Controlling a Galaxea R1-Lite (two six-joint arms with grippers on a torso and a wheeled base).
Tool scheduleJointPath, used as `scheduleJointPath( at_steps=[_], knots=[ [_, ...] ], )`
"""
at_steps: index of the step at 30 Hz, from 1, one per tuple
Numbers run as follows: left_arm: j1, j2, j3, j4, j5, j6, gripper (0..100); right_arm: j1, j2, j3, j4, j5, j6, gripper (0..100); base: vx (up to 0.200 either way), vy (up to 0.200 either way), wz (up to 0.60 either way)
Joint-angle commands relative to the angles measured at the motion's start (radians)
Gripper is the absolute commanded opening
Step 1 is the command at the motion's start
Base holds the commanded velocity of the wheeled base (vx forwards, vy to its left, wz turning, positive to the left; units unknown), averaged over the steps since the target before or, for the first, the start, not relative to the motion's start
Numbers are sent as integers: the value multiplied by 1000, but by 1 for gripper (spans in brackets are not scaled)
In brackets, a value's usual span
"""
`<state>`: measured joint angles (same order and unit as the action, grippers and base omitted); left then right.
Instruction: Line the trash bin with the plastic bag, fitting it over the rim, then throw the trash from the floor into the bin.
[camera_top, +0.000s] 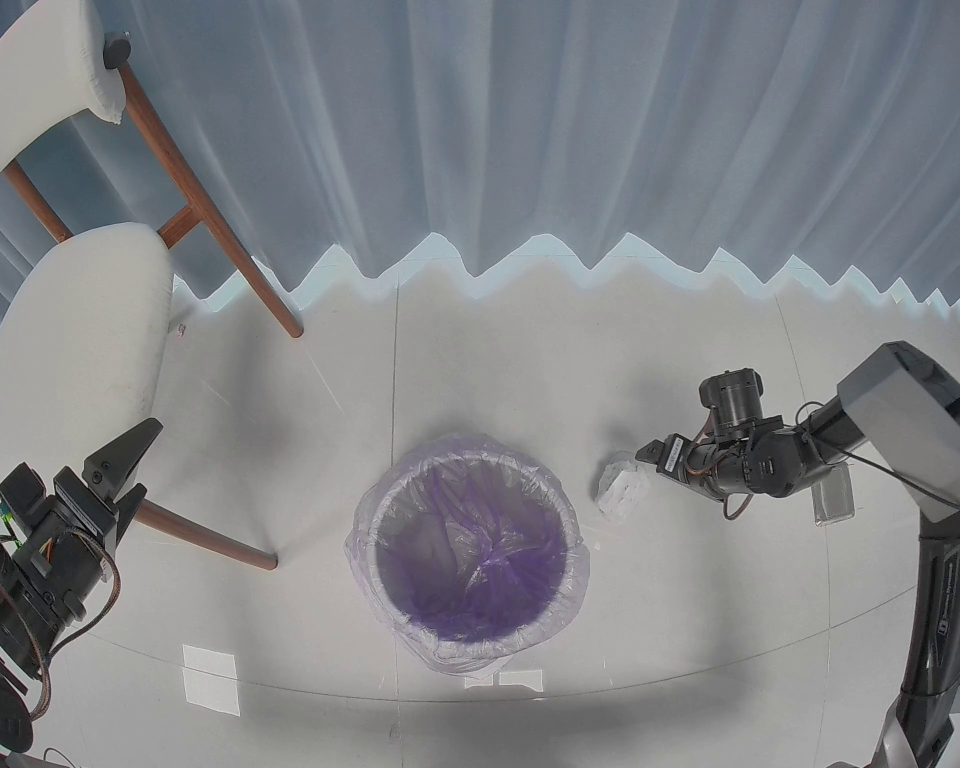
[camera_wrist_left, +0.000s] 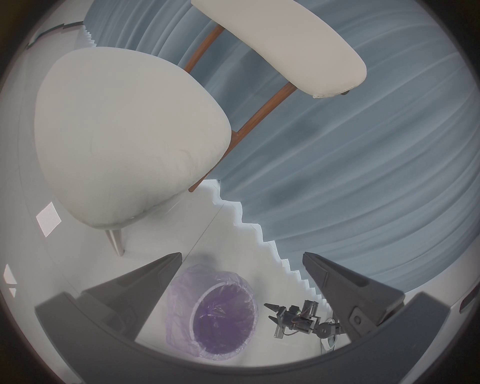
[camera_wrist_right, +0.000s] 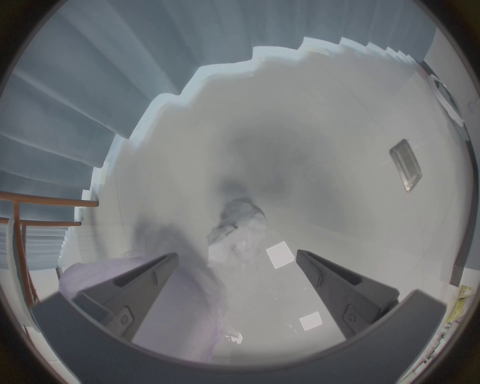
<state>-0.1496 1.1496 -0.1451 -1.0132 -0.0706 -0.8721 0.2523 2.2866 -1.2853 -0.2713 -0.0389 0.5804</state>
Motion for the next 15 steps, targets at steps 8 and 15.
scheduleJointPath(
  at_steps=[8,15],
  knots=[
    [21,9,-2,-1,0,-2,100,2,286,-327,87,-1,-34,100,0,0,0],
    [54,7,7,1,0,-2,100,15,444,-611,250,-1,-36,100,0,0,0]
  ],
)
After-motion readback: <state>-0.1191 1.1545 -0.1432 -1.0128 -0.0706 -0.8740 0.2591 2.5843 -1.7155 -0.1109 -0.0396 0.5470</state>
